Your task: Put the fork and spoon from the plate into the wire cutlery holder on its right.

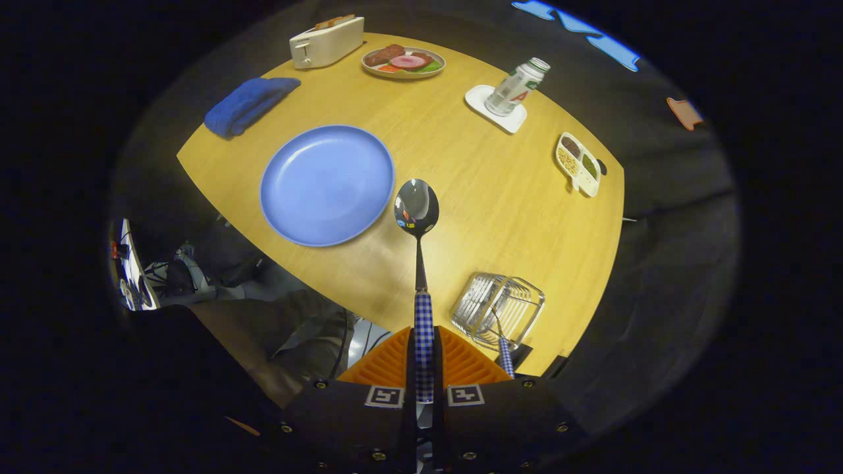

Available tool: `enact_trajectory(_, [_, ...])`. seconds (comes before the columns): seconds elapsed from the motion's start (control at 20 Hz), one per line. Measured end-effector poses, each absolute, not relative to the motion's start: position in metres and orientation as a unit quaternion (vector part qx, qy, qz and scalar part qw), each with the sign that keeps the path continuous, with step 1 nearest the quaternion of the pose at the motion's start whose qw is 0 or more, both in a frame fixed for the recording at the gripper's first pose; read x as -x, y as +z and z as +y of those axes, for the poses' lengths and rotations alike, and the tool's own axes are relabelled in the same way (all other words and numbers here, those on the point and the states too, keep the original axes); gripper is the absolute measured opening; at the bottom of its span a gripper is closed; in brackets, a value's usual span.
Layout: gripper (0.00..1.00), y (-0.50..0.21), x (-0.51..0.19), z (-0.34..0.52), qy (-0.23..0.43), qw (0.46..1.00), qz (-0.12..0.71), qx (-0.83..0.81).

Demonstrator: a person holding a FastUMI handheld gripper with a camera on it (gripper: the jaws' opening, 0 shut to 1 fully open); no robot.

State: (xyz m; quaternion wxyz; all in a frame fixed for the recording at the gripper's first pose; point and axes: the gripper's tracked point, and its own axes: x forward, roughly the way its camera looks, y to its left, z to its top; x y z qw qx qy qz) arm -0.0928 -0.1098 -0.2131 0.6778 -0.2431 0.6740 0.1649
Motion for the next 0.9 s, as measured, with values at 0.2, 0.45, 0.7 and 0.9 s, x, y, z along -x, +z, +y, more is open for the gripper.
enact_trajectory(0.2, [0.1,-0.169,0.109,-0.169,0.135,0.65,0.693,0.281])
enact_trajectory(0.45, [0.1,-0.151,0.129,-0.228,0.095,0.605,0.726,0.311])
enact_trajectory(0.7, [0.1,-0.174,0.113,-0.255,0.114,0.546,0.743,0.37])
enact_trajectory(0.9, [0.09,-0.199,0.092,-0.264,0.136,0.499,0.749,0.415])
